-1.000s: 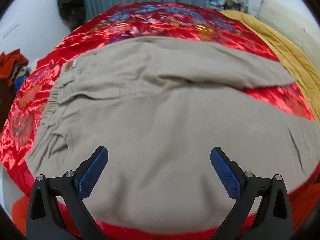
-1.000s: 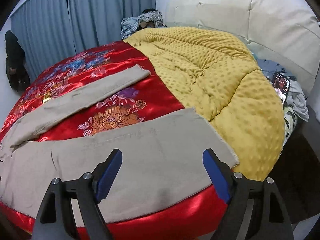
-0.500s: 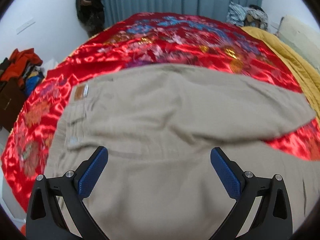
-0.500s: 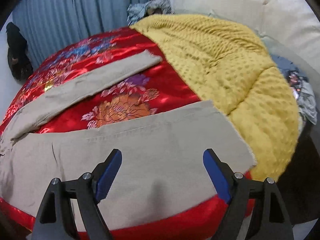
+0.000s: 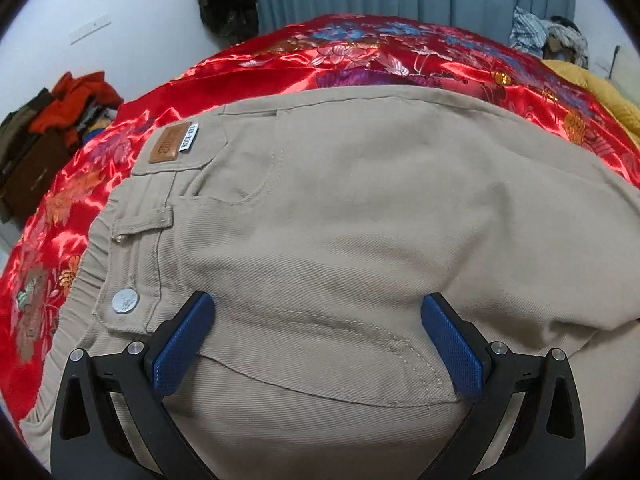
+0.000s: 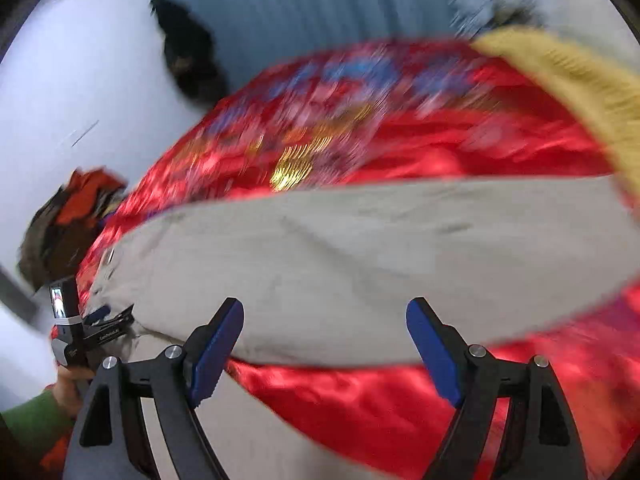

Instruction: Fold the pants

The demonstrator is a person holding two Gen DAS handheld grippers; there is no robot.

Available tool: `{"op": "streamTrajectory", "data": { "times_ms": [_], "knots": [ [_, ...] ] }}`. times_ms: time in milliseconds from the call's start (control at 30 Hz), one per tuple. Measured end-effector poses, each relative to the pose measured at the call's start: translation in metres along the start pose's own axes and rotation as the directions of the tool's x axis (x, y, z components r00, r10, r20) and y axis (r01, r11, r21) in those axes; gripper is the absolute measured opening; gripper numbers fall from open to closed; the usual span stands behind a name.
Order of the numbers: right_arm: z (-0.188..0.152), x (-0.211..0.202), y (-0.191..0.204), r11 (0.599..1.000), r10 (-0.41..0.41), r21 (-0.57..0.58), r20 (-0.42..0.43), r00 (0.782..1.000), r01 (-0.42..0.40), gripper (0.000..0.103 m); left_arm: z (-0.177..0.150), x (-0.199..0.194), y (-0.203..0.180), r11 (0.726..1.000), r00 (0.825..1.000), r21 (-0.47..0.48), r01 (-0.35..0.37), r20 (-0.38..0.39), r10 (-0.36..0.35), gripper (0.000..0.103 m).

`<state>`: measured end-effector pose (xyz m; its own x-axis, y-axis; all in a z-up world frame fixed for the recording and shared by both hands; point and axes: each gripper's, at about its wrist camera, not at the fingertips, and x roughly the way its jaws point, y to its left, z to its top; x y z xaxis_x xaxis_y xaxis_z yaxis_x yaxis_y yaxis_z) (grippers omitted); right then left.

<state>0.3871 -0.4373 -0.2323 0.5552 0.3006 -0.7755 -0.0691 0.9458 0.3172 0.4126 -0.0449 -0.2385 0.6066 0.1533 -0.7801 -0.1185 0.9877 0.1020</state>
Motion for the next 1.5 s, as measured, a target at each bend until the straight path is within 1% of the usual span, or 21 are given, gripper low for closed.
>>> {"op": "streamTrajectory", "data": {
  "times_ms": [100, 233, 300, 333, 400, 467, 500, 567, 633, 700, 767, 967, 1000, 1067, 1133, 1200, 1267, 1333, 1367, 1433, 1500],
  "knots": [
    [0.006, 0.035, -0.034, 0.997, -0.073, -0.016, -0.055, 0.996, 0.072, 0.083, -0.004, -0.001, -0.001, 1.000, 1.000, -0.004, 0.004, 0.012, -0.004, 0.102],
    [0.008, 0.022, -0.110, 0.980, -0.201, 0.008, -0.013, 0.980, 0.201, 0.082, -0.001, 0.004, -0.002, 1.000, 1.000, -0.002, -0.003, 0.023, 0.003, 0.103],
    [0.010, 0.004, -0.156, 0.947, -0.317, 0.047, -0.010, 0.949, 0.317, 0.082, -0.001, 0.005, -0.003, 1.000, 1.000, -0.002, -0.004, 0.023, 0.004, 0.102],
    [0.009, -0.009, -0.187, 0.911, -0.402, 0.092, -0.025, 0.915, 0.403, 0.082, 0.000, 0.006, -0.004, 1.000, 1.000, -0.003, -0.004, 0.023, 0.004, 0.103],
    [0.006, -0.033, -0.228, 0.860, -0.474, 0.192, -0.040, 0.880, 0.472, 0.082, 0.000, 0.006, -0.004, 1.000, 1.000, -0.003, -0.004, 0.023, 0.004, 0.103],
    [-0.001, -0.063, -0.264, 0.779, -0.565, 0.289, -0.063, 0.823, 0.557, 0.083, 0.000, 0.006, -0.004, 1.000, 1.000, -0.003, -0.005, 0.024, 0.005, 0.103],
    [-0.003, -0.076, -0.276, 0.757, -0.579, 0.332, -0.060, 0.813, 0.564, 0.083, 0.000, 0.006, -0.004, 1.000, 1.000, -0.003, -0.005, 0.024, 0.005, 0.103],
    [-0.012, -0.105, -0.289, 0.756, -0.543, 0.431, -0.006, 0.840, 0.492, 0.083, 0.000, 0.006, -0.004, 1.000, 1.000, -0.002, -0.007, 0.025, 0.007, 0.103],
    [-0.022, -0.119, -0.293, 0.792, -0.420, 0.517, 0.075, 0.904, 0.325, 0.083, 0.000, 0.007, -0.004, 1.000, 1.000, -0.001, -0.009, 0.026, 0.009, 0.103],
    [-0.030, -0.119, -0.294, 0.804, -0.282, 0.572, 0.128, 0.951, 0.161, 0.082, 0.000, 0.007, -0.004, 1.000, 1.000, -0.001, -0.010, 0.027, 0.010, 0.103],
    [-0.037, -0.109, -0.294, 0.781, -0.187, 0.622, 0.151, 0.971, 0.054, 0.082, 0.000, 0.007, -0.004, 1.000, 1.000, -0.001, -0.011, 0.026, 0.012, 0.103],
    [-0.025, -0.083, -0.301, 0.703, -0.223, 0.710, 0.168, 0.960, 0.039, 0.075, 0.001, 0.008, -0.005, 1.000, 1.000, 0.003, -0.018, 0.024, 0.018, 0.103],
    [-0.023, -0.082, -0.304, 0.691, -0.235, 0.722, 0.174, 0.956, 0.039, 0.069, 0.001, 0.008, -0.005, 1.000, 1.000, 0.004, -0.018, 0.024, 0.018, 0.103],
    [-0.012, -0.078, -0.307, 0.689, -0.273, 0.720, 0.156, 0.949, 0.080, 0.047, 0.001, 0.008, -0.006, 1.000, 1.000, 0.004, -0.019, 0.024, 0.019, 0.103],
    [-0.002, -0.076, -0.304, 0.705, -0.309, 0.696, 0.129, 0.942, 0.136, 0.012, 0.000, 0.008, -0.006, 1.000, 0.999, 0.005, -0.022, 0.024, 0.022, 0.103],
    [0.005, -0.085, -0.289, 0.761, -0.328, 0.631, 0.171, 0.929, 0.152, 0.006, 0.000, 0.009, -0.006, 1.000, 0.999, 0.007, -0.024, 0.024, 0.023, 0.103],
    [0.019, -0.095, -0.254, 0.862, -0.303, 0.482, 0.235, 0.924, 0.160, 0.005, 0.000, 0.009, -0.006, 1.000, 0.999, 0.008, -0.025, 0.024, 0.025, 0.103],
    [0.022, -0.108, -0.209, 0.951, -0.193, 0.292, 0.290, 0.937, 0.105, 0.005, 0.000, 0.009, -0.006, 1.000, 0.999, 0.008, -0.026, 0.025, 0.026, 0.103],
    [0.017, -0.119, -0.174, 0.988, -0.095, 0.147, 0.303, 0.948, 0.052, 0.005, 0.000, 0.009, -0.006, 1.000, 0.999, 0.008, -0.026, 0.024, 0.026, 0.103],
    [-0.007, -0.139, -0.116, 0.996, 0.027, -0.084, 0.280, 0.960, -0.004, 0.005, 0.000, 0.009, -0.006, 1.000, 0.999, 0.009, -0.027, 0.024, 0.027, 0.103],
    [-0.045, -0.160, -0.070, 0.965, 0.138, -0.251, 0.217, 0.966, -0.081, 0.005, 0.000, 0.009, -0.006, 1.000, 0.999, 0.009, -0.029, 0.025, 0.029, 0.103]
  ]
}}
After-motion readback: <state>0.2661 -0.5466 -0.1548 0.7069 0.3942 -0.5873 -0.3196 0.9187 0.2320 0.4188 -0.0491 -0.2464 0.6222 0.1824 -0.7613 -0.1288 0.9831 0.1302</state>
